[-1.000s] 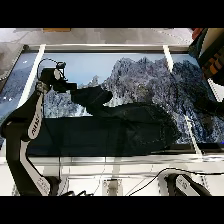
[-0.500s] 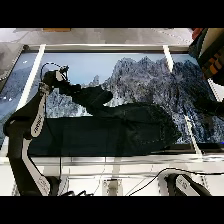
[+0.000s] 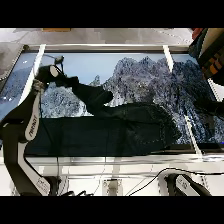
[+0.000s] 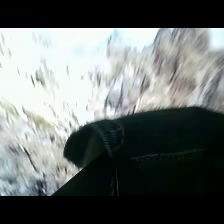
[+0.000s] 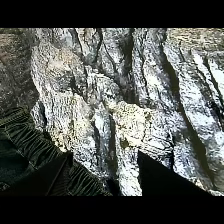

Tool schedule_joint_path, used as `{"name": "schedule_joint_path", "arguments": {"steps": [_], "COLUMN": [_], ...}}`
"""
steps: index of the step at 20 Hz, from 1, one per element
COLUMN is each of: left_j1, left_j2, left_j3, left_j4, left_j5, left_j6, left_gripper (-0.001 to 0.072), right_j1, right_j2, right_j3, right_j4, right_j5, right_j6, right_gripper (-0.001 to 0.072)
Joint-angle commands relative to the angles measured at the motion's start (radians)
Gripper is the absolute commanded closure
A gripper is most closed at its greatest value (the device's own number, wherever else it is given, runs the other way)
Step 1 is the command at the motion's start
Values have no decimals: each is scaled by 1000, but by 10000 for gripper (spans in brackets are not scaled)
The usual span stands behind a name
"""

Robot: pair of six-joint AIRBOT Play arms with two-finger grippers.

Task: Fold the clothes and pants, and hang the long-sleeved shirts on hangers.

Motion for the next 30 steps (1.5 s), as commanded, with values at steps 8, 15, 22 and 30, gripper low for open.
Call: {"name": "schedule_joint_path", "arguments": {"steps": [8,15,22,30], "left_j1": [95,191,368,346], "left_j2": [408,404,317,264], "left_j3": [61,59,31,7], "left_j4": [131,481,492,312], "left_j5": [374,-188,-450,-147], "left_j6": [273,268,275,515], "left_gripper": [687,689,688,688], "right_j1": [1,1,1,1], "right_j2": [0,0,0,0], "right_j3": [0,0,0,0], "right_j4": [0,-1,-5,-7], "right_j5": [13,30,29,26], "right_j6": [0,0,0,0], "right_gripper": [264,264,264,264]}}
